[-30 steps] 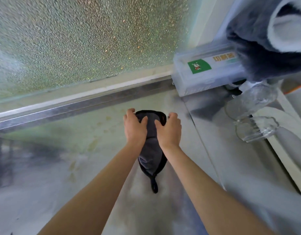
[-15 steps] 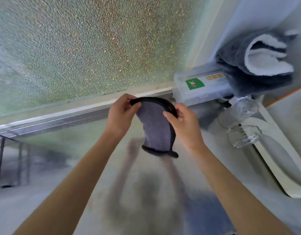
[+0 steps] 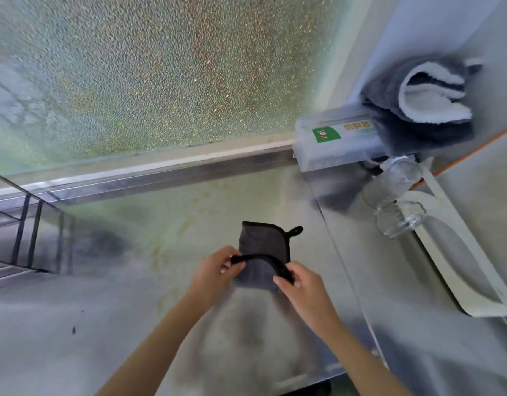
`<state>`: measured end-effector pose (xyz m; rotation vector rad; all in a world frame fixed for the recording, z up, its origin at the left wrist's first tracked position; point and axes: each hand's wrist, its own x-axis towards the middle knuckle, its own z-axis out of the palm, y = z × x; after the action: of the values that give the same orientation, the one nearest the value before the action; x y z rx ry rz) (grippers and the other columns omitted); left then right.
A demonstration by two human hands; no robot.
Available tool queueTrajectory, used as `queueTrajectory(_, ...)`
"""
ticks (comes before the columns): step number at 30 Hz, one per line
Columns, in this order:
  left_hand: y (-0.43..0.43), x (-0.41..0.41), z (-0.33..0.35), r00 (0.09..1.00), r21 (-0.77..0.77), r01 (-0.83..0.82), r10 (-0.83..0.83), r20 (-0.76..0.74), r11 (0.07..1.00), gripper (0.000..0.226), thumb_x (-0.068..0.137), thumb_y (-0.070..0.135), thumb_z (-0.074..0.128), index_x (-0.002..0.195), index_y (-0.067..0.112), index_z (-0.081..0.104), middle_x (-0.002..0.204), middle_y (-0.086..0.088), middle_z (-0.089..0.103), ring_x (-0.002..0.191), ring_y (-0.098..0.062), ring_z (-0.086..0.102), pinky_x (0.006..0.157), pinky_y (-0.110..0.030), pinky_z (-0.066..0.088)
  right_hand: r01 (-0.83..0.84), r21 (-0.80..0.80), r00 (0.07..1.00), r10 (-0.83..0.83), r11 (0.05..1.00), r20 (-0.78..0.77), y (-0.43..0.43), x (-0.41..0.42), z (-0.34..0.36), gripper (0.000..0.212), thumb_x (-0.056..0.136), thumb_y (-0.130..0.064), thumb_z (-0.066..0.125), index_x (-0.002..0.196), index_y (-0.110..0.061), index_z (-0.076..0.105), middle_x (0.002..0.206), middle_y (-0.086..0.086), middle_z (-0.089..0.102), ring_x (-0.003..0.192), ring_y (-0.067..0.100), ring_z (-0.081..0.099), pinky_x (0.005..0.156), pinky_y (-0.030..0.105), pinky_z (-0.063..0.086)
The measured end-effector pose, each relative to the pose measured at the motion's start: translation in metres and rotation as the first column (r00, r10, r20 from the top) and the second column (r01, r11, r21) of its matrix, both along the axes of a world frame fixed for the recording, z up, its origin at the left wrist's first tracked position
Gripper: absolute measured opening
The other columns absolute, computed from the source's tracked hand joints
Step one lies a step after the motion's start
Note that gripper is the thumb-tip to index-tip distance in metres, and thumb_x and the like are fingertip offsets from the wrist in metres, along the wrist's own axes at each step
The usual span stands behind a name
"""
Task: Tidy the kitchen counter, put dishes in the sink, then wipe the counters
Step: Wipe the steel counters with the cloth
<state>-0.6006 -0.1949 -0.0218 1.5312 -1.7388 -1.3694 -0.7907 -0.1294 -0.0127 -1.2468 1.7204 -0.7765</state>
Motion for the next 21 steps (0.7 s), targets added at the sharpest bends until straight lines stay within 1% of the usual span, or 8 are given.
queueTrajectory(2, 0.004, 0.001, -0.010, 0.999, 0.053, 0.025, -0.027, 0.035, 0.998, 0.021, 0.081, 0.011, 0.064, 0.071, 0.028, 0.056, 0.064, 0.019, 0.061, 0.063, -0.001, 0.054, 0.063, -0.022, 0.042, -0.022, 0.043, 1.000, 0.023, 0.999, -0.020, 0.007, 0.001, -0.009, 0.024, 0.082, -0.012, 0.066, 0.071, -0.005, 0.047, 0.057, -0.004, 0.037, 0.054, 0.004, 0.032, 0.053, 0.022, 0.028)
queueTrajectory(5, -0.015, -0.013, -0.008, 0.997, 0.010, -0.026, 0.025, 0.077, 1.000, 0.007, 0.081, 0.023, 0.061, 0.080, 0.028, 0.057, 0.076, 0.005, 0.065, 0.076, -0.015, 0.061, 0.069, -0.030, 0.047, 0.099, 0.003, 0.993, -0.098, 0.995, -0.057, -0.013, 0.000, -0.014, 0.019, 0.083, -0.014, 0.066, 0.071, -0.018, 0.051, 0.059, -0.010, 0.047, 0.057, 0.002, 0.042, 0.056, 0.023, 0.035)
queueTrajectory(7, -0.036, -0.030, -0.007, 0.962, -0.128, -0.111, 0.139, 0.235, 0.986, 0.018, 0.085, 0.029, 0.058, 0.103, 0.028, 0.056, 0.100, -0.001, 0.063, 0.094, -0.023, 0.061, 0.081, -0.037, 0.049, 0.171, -0.034, 0.980, -0.173, 0.985, -0.093, -0.033, -0.003, -0.018, 0.012, 0.087, -0.019, 0.062, 0.098, -0.016, 0.061, 0.091, -0.006, 0.064, 0.088, 0.011, 0.058, 0.077, 0.026, 0.044)
queueTrajectory(9, -0.046, -0.048, -0.006, 0.867, -0.284, -0.145, 0.260, 0.425, 0.948, 0.043, 0.091, 0.030, 0.051, 0.132, 0.023, 0.040, 0.133, -0.004, 0.046, 0.118, -0.025, 0.047, 0.101, -0.039, 0.036, 0.199, -0.033, 0.967, -0.202, 0.979, -0.155, -0.047, -0.008, -0.026, 0.037, 0.091, -0.021, 0.056, 0.126, -0.011, 0.052, 0.124, -0.001, 0.056, 0.117, 0.015, 0.049, 0.095, 0.022, 0.036)
queueTrajectory(12, -0.033, -0.076, -0.021, 0.768, -0.342, 0.107, 0.141, 0.625, 0.933, 0.046, 0.094, 0.033, 0.037, 0.138, 0.019, 0.038, 0.148, -0.007, 0.033, 0.134, -0.026, 0.034, 0.108, -0.041, 0.027, 0.226, -0.088, 0.908, -0.243, 0.970, -0.340, -0.050, -0.023, -0.043, 0.035, 0.094, -0.018, 0.050, 0.128, -0.007, 0.050, 0.139, 0.009, 0.047, 0.128, 0.024, 0.042, 0.103, 0.027, 0.031)
queueTrajectory(14, -0.018, -0.088, -0.043, 0.722, -0.264, 0.254, -0.001, 0.692, 0.930, 0.050, 0.092, 0.039, 0.029, 0.134, 0.018, 0.047, 0.145, -0.008, 0.041, 0.132, -0.027, 0.039, 0.104, -0.046, 0.035, 0.179, -0.112, 0.847, -0.211, 0.977, -0.488, -0.049, -0.036, -0.060, 0.032, 0.097, -0.017, 0.045, 0.125, -0.003, 0.052, 0.141, 0.015, 0.044, 0.133, 0.028, 0.038, 0.108, 0.034, 0.030)
queueTrajectory(16, -0.010, -0.091, -0.063, 0.700, -0.141, 0.291, -0.110, 0.706, 0.946, 0.055, 0.092, 0.042, 0.026, 0.138, 0.018, 0.042, 0.146, -0.008, 0.039, 0.134, -0.029, 0.036, 0.102, -0.051, 0.036, 0.066, -0.124, 0.791, -0.128, 0.990, -0.599, -0.050, -0.049, -0.075, 0.036, 0.098, -0.019, 0.040, 0.128, -0.002, 0.050, 0.144, 0.016, 0.042, 0.135, 0.031, 0.036, 0.110, 0.042, 0.032)
queueTrajectory(21, -0.060, -0.088, -0.081, 0.659, -0.232, 0.409, -0.110, 0.744, 0.883, 0.056, 0.094, 0.048, 0.017, 0.146, 0.026, 0.022, 0.154, -0.003, 0.021, 0.142, -0.025, 0.016, 0.111, -0.049, 0.019, -0.230, -0.040, 0.680, 0.131, 0.972, -0.721, -0.093, -0.059, -0.092, 0.055, 0.097, -0.037, 0.019, 0.143, -0.011, 0.034, 0.153, 0.006, 0.028, 0.142, 0.024, 0.021, 0.116, 0.041, 0.016)
